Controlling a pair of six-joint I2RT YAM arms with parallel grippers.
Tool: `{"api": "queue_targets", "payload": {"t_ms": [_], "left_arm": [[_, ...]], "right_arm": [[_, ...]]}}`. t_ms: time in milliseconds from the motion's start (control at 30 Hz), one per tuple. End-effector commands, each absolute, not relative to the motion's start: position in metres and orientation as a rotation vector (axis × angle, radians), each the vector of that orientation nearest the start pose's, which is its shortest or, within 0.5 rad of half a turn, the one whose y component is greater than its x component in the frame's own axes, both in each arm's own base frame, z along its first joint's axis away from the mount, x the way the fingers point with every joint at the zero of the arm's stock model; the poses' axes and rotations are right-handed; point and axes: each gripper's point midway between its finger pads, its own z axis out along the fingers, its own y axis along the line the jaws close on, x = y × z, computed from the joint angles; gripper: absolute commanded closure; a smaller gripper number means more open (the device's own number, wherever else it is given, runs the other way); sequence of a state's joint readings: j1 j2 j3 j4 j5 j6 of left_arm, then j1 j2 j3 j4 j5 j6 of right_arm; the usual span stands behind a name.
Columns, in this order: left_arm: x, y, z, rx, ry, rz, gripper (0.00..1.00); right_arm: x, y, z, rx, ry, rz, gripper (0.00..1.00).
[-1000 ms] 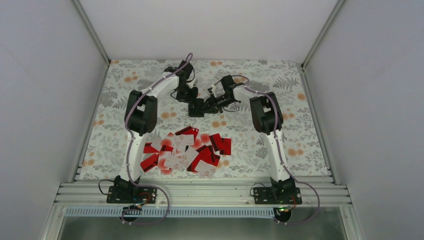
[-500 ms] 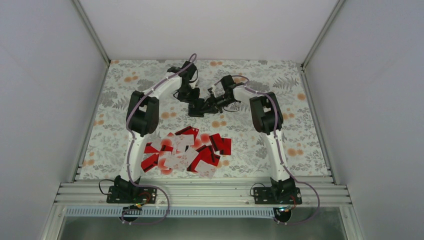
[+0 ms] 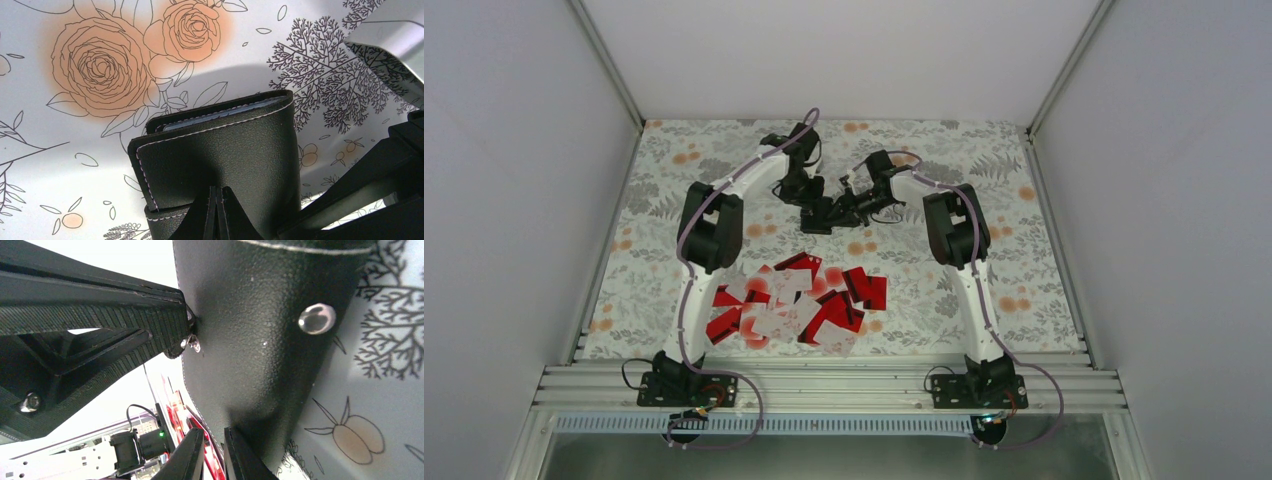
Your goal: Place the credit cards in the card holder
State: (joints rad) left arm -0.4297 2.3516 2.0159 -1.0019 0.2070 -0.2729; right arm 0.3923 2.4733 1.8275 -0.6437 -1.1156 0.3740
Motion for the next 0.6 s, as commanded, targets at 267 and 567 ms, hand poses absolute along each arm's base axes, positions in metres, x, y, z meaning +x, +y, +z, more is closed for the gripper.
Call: {"api": "queue_targets", "payload": {"t_ms": [267,567], "left_arm": [[0.4381,-0.2457,0.0372,0.297,2.987,-0.373,0.98],[0.4344,-0.2486,0.0348,0.304,2.996,-0.372,0.98]], "right_arm": [[0.3986,0.3327,0.0066,-0.231,2.869,1.718,0.88],[0.3981,0.3329,0.0059,-0.235,2.870,1.719,0.88]]}}
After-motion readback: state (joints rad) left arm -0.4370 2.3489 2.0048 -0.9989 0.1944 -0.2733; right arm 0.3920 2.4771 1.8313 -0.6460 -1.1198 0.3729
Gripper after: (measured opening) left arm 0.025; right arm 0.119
